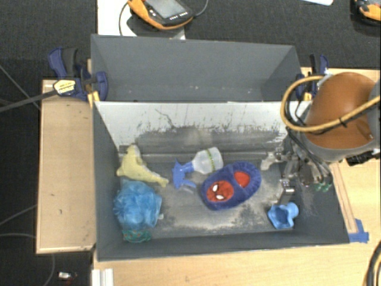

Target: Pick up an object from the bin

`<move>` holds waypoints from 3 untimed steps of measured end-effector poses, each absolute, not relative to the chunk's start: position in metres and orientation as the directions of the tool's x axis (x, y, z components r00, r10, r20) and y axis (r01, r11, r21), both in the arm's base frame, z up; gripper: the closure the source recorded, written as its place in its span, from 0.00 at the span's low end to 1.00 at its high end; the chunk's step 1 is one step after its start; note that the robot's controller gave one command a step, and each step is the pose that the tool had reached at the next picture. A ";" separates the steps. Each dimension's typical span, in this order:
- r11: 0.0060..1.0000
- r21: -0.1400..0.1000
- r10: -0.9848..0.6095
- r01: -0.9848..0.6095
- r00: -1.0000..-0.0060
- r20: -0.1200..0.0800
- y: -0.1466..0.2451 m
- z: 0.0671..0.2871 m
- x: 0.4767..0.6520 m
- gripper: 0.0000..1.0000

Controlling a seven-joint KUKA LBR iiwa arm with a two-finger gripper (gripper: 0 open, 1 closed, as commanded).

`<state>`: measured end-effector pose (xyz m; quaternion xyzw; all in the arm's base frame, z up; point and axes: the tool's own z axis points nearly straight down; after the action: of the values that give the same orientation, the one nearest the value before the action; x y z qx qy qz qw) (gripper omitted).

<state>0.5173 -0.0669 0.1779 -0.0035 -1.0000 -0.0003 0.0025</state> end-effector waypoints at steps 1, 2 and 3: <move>1.000 0.000 0.004 0.004 -1.000 -0.003 -0.067 0.182 0.519 0.00; 0.987 -0.001 -0.160 -0.160 -0.987 -0.006 -0.014 0.118 0.542 0.00; 0.911 -0.005 -0.413 -0.412 -0.911 -0.008 0.003 0.125 0.573 0.00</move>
Offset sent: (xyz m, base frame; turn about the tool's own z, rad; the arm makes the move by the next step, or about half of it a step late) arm 0.0383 0.0901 -0.1079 -0.2894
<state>0.5727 0.0030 0.1251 0.2110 -0.9775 0.0017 -0.0045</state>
